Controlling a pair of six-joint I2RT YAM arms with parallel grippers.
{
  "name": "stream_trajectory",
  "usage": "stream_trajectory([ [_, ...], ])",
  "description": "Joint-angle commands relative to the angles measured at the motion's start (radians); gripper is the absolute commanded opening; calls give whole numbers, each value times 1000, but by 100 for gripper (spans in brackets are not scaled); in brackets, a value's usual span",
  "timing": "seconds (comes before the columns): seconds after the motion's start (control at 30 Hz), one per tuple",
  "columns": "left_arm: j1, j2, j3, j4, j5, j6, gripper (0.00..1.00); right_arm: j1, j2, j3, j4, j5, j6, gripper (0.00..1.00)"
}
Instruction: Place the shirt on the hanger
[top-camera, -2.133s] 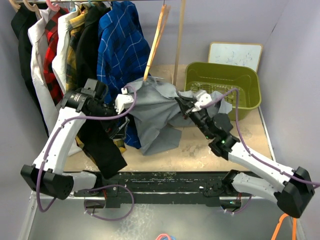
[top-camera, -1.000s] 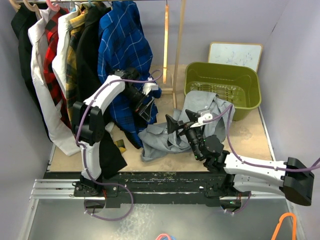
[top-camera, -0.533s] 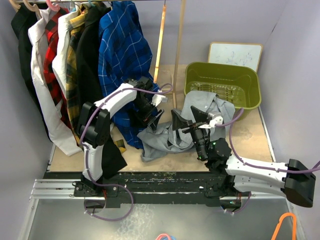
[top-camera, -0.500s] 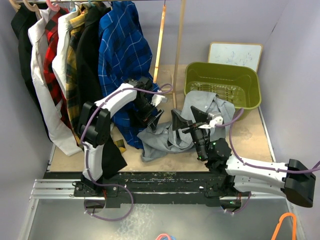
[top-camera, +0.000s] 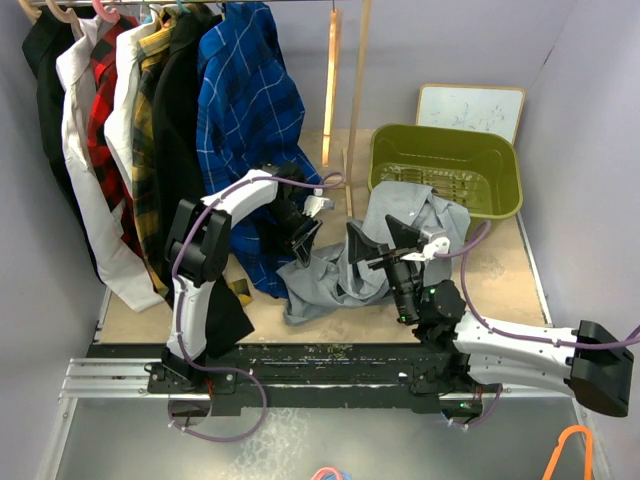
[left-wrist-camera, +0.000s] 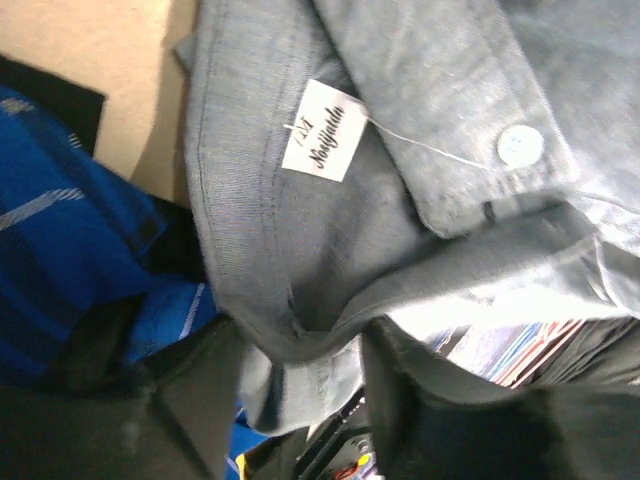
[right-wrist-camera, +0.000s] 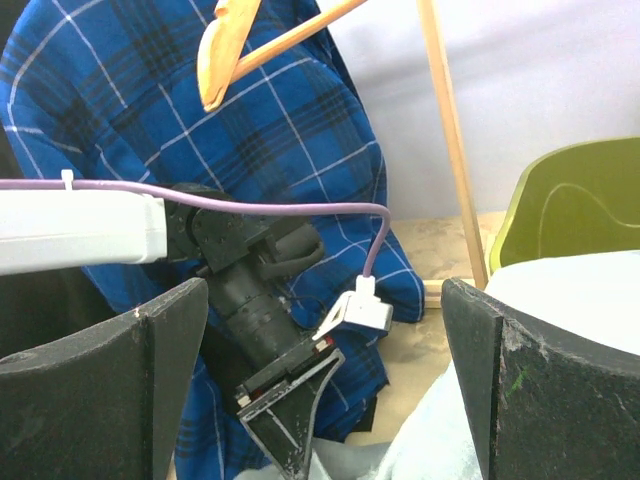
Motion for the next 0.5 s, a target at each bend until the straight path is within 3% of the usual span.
stream_trajectory([
  [0.0,1,-29,12,-40,164,56,40,-4,-42,21,74,51,-42,100],
  [0.23,3,-215,-57,-78,172,152,4,-9,-59,41,36,63,-62,100],
  [0.37,4,-420,-126,-107,111,290,3,-48,-43,30,46,17,-23,100],
  [0.47,4,-649,-208,-65,-50,377,4,-189,-13,50,-38,-275,38,100],
])
